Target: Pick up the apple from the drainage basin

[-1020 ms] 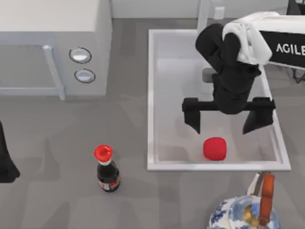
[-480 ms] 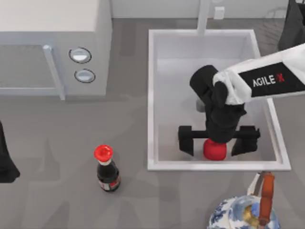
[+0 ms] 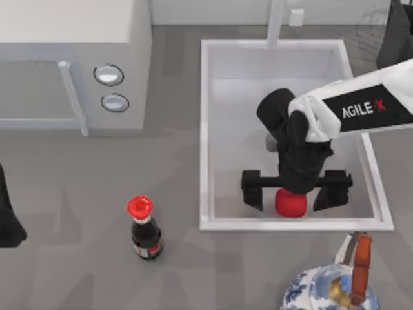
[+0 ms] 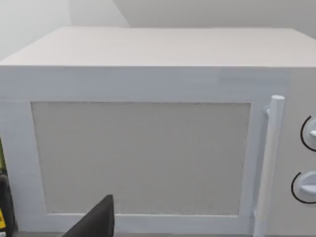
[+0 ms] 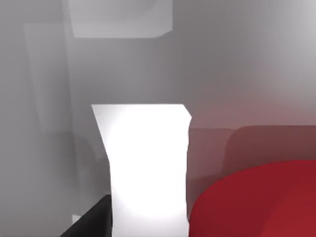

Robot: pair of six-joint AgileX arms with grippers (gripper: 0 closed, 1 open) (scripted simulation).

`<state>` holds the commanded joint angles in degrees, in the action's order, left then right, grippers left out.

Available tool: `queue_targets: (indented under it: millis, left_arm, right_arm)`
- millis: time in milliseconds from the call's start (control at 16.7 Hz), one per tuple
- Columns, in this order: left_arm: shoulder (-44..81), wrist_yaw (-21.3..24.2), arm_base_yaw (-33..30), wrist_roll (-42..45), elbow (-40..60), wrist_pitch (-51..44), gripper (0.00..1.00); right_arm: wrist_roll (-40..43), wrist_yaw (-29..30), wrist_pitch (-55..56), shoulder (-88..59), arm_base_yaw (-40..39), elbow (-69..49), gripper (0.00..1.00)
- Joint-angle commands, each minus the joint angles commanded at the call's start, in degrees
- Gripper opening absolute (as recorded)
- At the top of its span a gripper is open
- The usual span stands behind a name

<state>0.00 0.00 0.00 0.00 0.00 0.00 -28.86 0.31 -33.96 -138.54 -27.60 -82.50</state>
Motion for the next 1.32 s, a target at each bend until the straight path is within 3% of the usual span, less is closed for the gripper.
queue_targets:
  millis: [540, 1020, 1320]
  left_arm:
    - [0.0, 0.0, 0.0, 0.0, 0.0, 0.0, 1.0]
    - [0.0, 0.0, 0.0, 0.0, 0.0, 0.0, 1.0]
    - [0.0, 0.0, 0.0, 0.0, 0.0, 0.0, 1.0]
  right_arm:
    - [0.0, 0.0, 0.0, 0.0, 0.0, 0.0, 0.02]
    - [0.0, 0.0, 0.0, 0.0, 0.0, 0.0, 0.0]
    - [0.7, 1.3, -6.2, 4.5, 0.0, -4.7, 0.0]
